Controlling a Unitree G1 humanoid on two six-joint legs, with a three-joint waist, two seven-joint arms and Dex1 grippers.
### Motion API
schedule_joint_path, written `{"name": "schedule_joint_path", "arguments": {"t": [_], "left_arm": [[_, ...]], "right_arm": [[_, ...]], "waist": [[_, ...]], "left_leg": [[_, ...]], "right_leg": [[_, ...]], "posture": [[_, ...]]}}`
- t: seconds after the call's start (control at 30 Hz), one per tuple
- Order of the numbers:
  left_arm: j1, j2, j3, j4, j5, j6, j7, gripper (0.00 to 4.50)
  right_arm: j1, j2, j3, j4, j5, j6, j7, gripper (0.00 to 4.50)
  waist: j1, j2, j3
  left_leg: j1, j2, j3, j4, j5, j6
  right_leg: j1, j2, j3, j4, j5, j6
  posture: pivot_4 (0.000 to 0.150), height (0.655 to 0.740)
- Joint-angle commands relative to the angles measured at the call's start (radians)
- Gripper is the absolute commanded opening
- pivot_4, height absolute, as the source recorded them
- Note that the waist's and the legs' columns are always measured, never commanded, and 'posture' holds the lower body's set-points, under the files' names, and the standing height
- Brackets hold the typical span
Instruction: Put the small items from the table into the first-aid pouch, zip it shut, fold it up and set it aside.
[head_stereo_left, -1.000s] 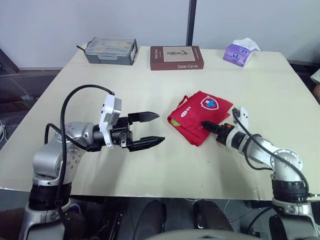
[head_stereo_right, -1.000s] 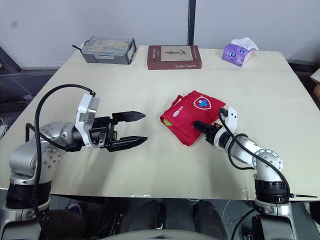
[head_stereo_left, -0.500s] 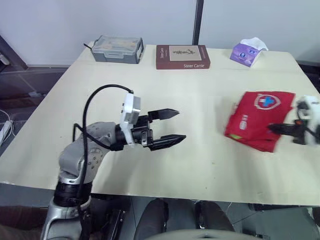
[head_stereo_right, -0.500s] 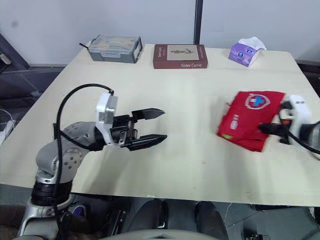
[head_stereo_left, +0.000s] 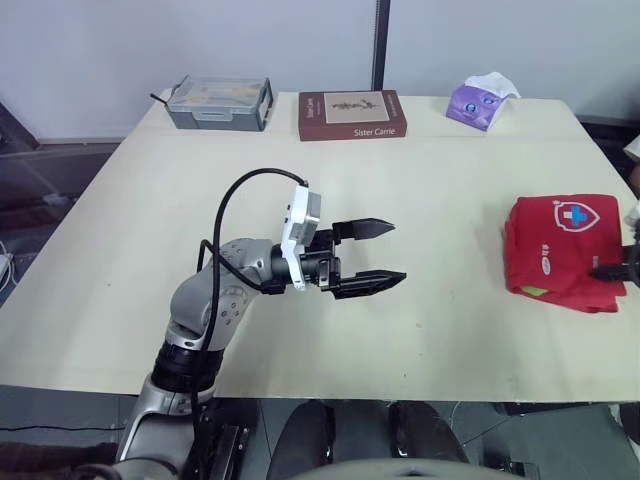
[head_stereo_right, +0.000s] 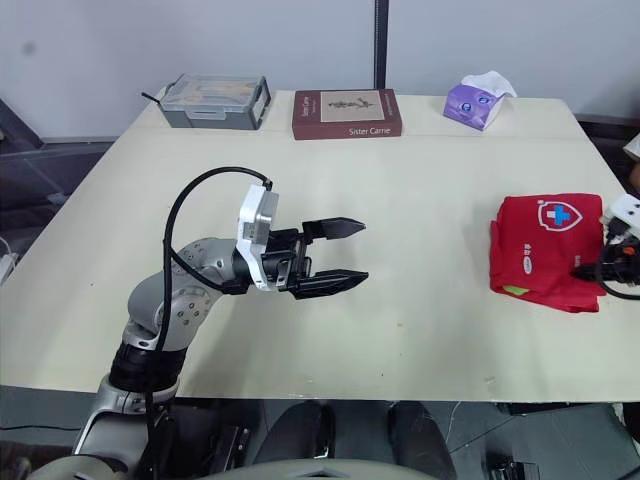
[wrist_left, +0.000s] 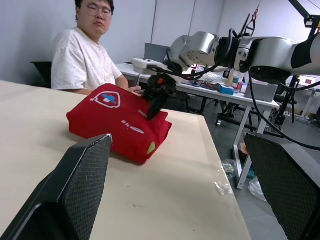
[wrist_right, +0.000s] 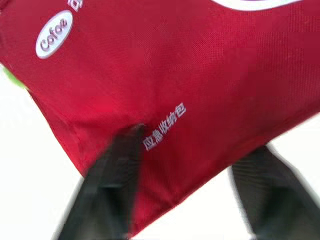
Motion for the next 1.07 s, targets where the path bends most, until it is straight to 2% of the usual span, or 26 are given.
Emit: {"name": "schedule_joint_path", "arguments": {"t": [0.03,0.1,0.17,0.23,0.3,0.4,0.5,0.67,0.77,0.87,0.97,1.07], "left_arm": [[-0.009,0.032,0.042,0.049,0.002,-0.030,-0.032,4.50],[-0.017,0.033,0.067,0.080,-0.014,-0.013,-0.013,4.50],[-0.023,0.034,0.097,0.111,-0.013,0.004,0.027,4.50],[-0.021,0.046,0.124,0.131,0.002,0.008,0.064,4.50],[-0.009,0.067,0.140,0.130,0.001,0.020,0.073,4.50],[0.062,0.153,0.194,0.100,-0.014,0.060,0.061,4.50],[0.153,0.239,0.246,0.081,-0.011,0.062,0.039,4.50],[0.350,0.350,0.379,0.085,0.014,0.028,0.008,4.50],[0.399,0.363,0.398,0.080,0.019,0.010,0.007,4.50],[0.415,0.362,0.400,0.083,0.026,-0.005,0.010,4.50],[0.407,0.360,0.393,0.089,0.029,-0.009,0.012,4.50],[0.397,0.361,0.382,0.096,0.031,-0.012,0.006,4.50]], "right_arm": [[0.315,-0.042,-0.460,-0.328,0.136,0.008,-0.035,4.44],[0.472,0.055,-0.701,-0.579,0.207,0.063,-0.076,4.44],[0.569,0.187,-0.857,-0.883,0.319,0.156,-0.172,4.44],[0.632,0.314,-0.880,-1.158,0.393,0.203,-0.310,4.44],[0.664,0.403,-0.850,-1.314,0.417,0.230,-0.413,4.44],[0.750,0.510,-0.742,-1.474,0.353,0.211,-0.514,4.44],[0.834,0.575,-0.742,-1.523,0.339,0.187,-0.545,4.44],[1.069,0.655,-0.789,-1.529,0.252,0.043,-0.469,4.44],[1.129,0.676,-0.779,-1.503,0.233,-0.015,-0.445,4.44],[1.164,0.684,-0.760,-1.476,0.220,-0.060,-0.422,4.44],[1.184,0.683,-0.741,-1.462,0.215,-0.082,-0.403,4.44],[1.197,0.687,-0.736,-1.447,0.206,-0.108,-0.397,4.44]], "waist": [[0.008,0.002,0.000],[0.002,0.002,-0.001],[-0.006,0.001,0.000],[-0.007,-0.001,0.001],[-0.006,-0.002,0.002],[-0.008,-0.003,0.001],[-0.006,-0.003,0.002],[0.004,-0.007,0.002],[0.002,-0.007,0.002],[0.000,-0.007,0.001],[0.001,-0.008,0.001],[0.001,-0.008,0.001]], "left_leg": [[-0.002,0.000,0.000,0.000,0.000,0.000],[-0.004,-0.001,-0.001,0.000,0.000,0.000],[-0.003,0.000,-0.003,0.001,0.000,0.000],[-0.002,0.001,-0.004,0.002,0.000,0.000],[0.002,0.002,-0.005,0.002,0.000,-0.001],[0.005,0.003,-0.003,0.002,0.001,-0.002],[0.004,0.003,-0.001,-0.001,0.001,-0.002],[0.002,0.003,-0.001,-0.001,0.000,-0.001],[0.003,0.003,-0.001,-0.001,0.000,-0.001],[0.005,0.004,0.001,0.000,0.000,-0.002],[0.005,0.004,0.000,-0.001,0.000,-0.002],[0.005,0.004,-0.001,-0.003,0.000,-0.002]], "right_leg": [[-0.001,0.000,-0.001,0.000,-0.001,0.001],[-0.002,0.000,-0.002,-0.001,-0.001,0.001],[-0.002,0.001,0.000,0.000,-0.001,0.002],[-0.002,0.002,0.000,0.001,-0.002,0.006],[0.001,0.003,0.000,0.004,-0.002,0.006],[0.002,0.002,0.001,0.005,-0.005,0.001],[0.000,0.000,0.001,0.004,-0.005,0.001],[-0.001,-0.003,0.001,0.001,-0.005,0.000],[-0.001,-0.004,0.000,0.001,-0.006,0.001],[-0.001,-0.018,-0.009,0.001,-0.005,0.000],[-0.001,-0.023,-0.018,0.001,-0.005,0.000],[-0.001,-0.022,-0.020,0.001,-0.003,-0.004]], "posture": [[0.150,0.7400],[0.150,0.7400],[0.150,0.7400],[0.150,0.7400],[0.150,0.7400],[0.150,0.7400],[0.150,0.7400],[0.150,0.7400],[0.150,0.7400],[0.150,0.7400],[0.150,0.7400],[0.150,0.7400]]}}
